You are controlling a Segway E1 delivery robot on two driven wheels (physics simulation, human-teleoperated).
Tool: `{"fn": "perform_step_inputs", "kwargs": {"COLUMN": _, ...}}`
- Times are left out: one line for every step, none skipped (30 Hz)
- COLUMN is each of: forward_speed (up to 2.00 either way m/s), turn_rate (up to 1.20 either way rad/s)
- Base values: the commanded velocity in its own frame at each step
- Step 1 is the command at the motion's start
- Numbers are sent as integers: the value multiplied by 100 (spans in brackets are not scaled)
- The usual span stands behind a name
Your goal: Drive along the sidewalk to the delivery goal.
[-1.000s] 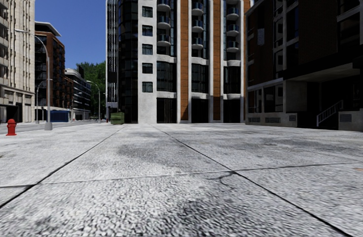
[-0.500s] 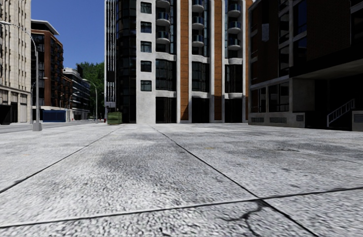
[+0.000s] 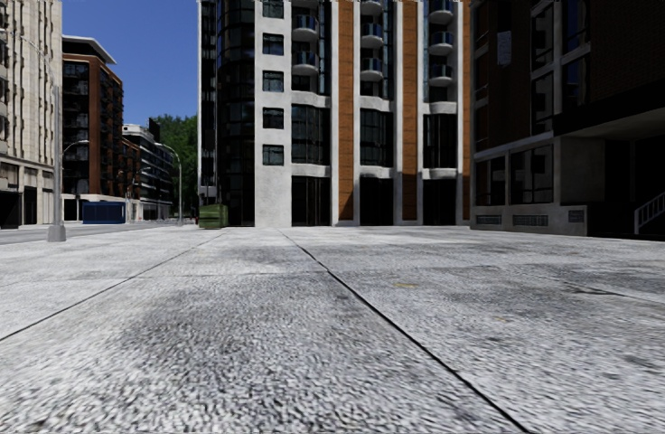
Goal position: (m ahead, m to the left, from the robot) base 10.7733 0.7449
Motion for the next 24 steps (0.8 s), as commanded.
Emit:
{"fn": "perform_step_inputs", "kwargs": {"forward_speed": 200, "turn_rate": 23}}
{"fn": "perform_step_inputs", "kwargs": {"forward_speed": 200, "turn_rate": 23}}
{"fn": "perform_step_inputs", "kwargs": {"forward_speed": 200, "turn_rate": 23}}
{"fn": "perform_step_inputs", "kwargs": {"forward_speed": 200, "turn_rate": 23}}
{"fn": "perform_step_inputs", "kwargs": {"forward_speed": 200, "turn_rate": 16}}
{"fn": "perform_step_inputs", "kwargs": {"forward_speed": 200, "turn_rate": 0}}
{"fn": "perform_step_inputs", "kwargs": {"forward_speed": 200, "turn_rate": 0}}
{"fn": "perform_step_inputs", "kwargs": {"forward_speed": 200, "turn_rate": 0}}
{"fn": "perform_step_inputs", "kwargs": {"forward_speed": 200, "turn_rate": 0}}
{"fn": "perform_step_inputs", "kwargs": {"forward_speed": 200, "turn_rate": 0}}
{"fn": "perform_step_inputs", "kwargs": {"forward_speed": 200, "turn_rate": 0}}
{"fn": "perform_step_inputs", "kwargs": {"forward_speed": 200, "turn_rate": 0}}
{"fn": "perform_step_inputs", "kwargs": {"forward_speed": 200, "turn_rate": 0}}
{"fn": "perform_step_inputs", "kwargs": {"forward_speed": 200, "turn_rate": 0}}
{"fn": "perform_step_inputs", "kwargs": {"forward_speed": 200, "turn_rate": 0}}
{"fn": "perform_step_inputs", "kwargs": {"forward_speed": 200, "turn_rate": 0}}
{"fn": "perform_step_inputs", "kwargs": {"forward_speed": 200, "turn_rate": 0}}
{"fn": "perform_step_inputs", "kwargs": {"forward_speed": 200, "turn_rate": 0}}
{"fn": "perform_step_inputs", "kwargs": {"forward_speed": 200, "turn_rate": 0}}
{"fn": "perform_step_inputs", "kwargs": {"forward_speed": 200, "turn_rate": 0}}
{"fn": "perform_step_inputs", "kwargs": {"forward_speed": 200, "turn_rate": 0}}
{"fn": "perform_step_inputs", "kwargs": {"forward_speed": 200, "turn_rate": 0}}
{"fn": "perform_step_inputs", "kwargs": {"forward_speed": 200, "turn_rate": 0}}
{"fn": "perform_step_inputs", "kwargs": {"forward_speed": 200, "turn_rate": 0}}
